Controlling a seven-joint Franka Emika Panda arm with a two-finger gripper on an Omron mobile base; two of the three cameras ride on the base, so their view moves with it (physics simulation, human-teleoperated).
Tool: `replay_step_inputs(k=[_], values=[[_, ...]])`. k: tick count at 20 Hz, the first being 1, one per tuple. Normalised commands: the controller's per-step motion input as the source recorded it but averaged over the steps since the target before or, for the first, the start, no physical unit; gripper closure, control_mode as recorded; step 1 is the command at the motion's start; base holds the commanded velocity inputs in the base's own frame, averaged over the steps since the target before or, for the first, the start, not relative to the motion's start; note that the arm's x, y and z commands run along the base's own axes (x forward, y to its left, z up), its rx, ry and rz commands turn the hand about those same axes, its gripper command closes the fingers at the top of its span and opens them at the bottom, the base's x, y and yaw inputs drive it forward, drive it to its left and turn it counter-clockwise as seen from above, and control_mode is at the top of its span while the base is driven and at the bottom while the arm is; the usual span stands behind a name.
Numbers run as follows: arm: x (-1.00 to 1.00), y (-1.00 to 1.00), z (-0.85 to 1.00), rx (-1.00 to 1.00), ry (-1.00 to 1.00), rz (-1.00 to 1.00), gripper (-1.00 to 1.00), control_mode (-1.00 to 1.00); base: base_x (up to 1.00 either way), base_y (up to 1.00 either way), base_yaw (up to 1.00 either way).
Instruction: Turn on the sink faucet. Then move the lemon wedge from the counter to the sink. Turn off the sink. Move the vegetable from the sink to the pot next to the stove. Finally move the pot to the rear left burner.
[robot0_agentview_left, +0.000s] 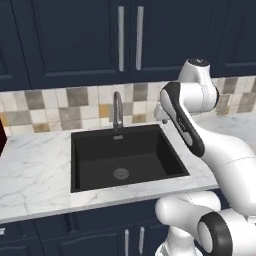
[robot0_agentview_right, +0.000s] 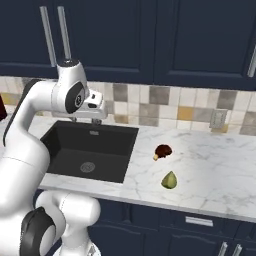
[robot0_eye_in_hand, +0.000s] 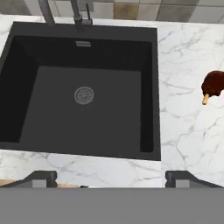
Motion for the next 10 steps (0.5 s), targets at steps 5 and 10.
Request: replay_step_inputs(k=[5,10], values=[[0.0,0.0,0.0,0.0,0.0,0.0,-1.0,1.0,0.4,-0.36,0.0],[0.0,0.0,0.0,0.0,0.0,0.0,-1.0,1.0,0.54,-0.12,0.0]])
